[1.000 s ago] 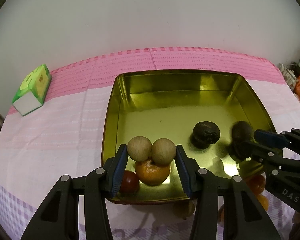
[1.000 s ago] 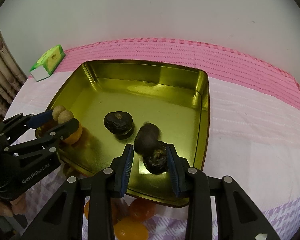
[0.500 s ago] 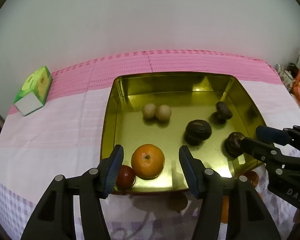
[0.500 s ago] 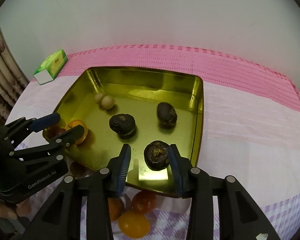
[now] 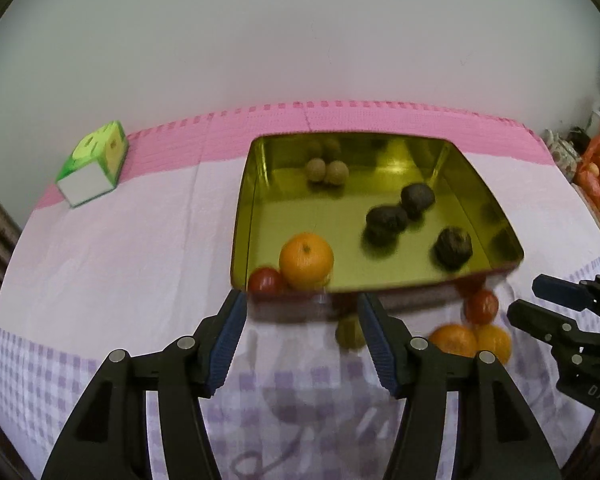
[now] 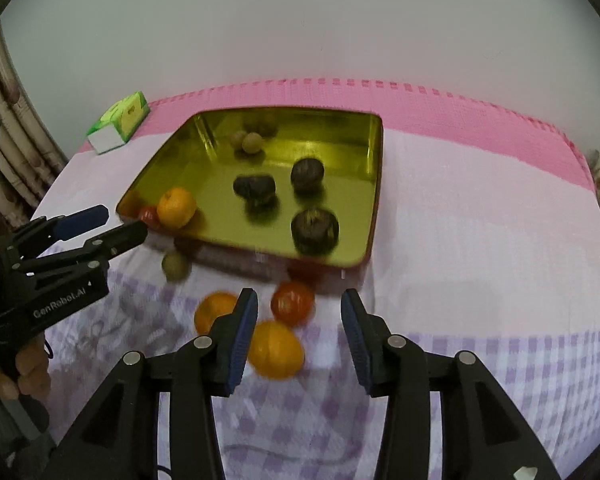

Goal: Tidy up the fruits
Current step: 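Withdraw both open tools from the tin over the table, then lower the right tool onto the large orange and close it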

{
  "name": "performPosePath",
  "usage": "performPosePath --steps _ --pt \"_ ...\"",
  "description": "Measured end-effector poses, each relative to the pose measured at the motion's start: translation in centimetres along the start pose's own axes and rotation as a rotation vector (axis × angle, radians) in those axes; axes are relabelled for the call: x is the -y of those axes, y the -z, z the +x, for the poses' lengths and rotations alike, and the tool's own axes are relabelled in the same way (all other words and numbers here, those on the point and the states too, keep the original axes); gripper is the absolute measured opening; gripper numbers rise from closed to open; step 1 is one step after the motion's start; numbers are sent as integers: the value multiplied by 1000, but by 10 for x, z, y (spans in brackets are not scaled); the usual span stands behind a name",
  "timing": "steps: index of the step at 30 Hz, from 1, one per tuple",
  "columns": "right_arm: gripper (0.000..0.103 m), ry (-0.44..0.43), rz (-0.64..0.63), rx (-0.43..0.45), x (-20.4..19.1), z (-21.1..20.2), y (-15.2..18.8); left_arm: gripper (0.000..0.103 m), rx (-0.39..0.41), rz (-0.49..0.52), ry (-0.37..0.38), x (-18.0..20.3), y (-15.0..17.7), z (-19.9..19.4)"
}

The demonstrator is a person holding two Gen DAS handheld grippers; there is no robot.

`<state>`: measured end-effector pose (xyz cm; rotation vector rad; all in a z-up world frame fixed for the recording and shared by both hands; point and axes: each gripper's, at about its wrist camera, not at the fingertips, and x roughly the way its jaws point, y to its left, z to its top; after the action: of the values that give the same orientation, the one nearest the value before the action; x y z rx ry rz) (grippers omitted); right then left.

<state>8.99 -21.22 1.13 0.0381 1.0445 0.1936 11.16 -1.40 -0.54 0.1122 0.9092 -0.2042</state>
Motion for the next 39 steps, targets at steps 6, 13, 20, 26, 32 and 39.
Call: performPosePath --steps 6,13,20,26,32,39 --pt "42 -9 -5 -39 -4 5 25 59 -40 -16 -7 -3 28 0" --pt "42 -9 -24 -62 -8 16 32 59 -68 -41 -13 -12 42 1" --pt "42 -7 -43 -75 -15 29 28 59 -78 -36 -7 -10 44 4" --pt "40 -12 -51 -81 -16 37 27 59 -87 -24 2 -4 45 8" --pt "36 -8 -56 -76 -19 36 29 59 -95 -21 9 1 44 9" --pt "36 27 -42 -76 -14 30 36 59 -91 -16 25 10 44 6"
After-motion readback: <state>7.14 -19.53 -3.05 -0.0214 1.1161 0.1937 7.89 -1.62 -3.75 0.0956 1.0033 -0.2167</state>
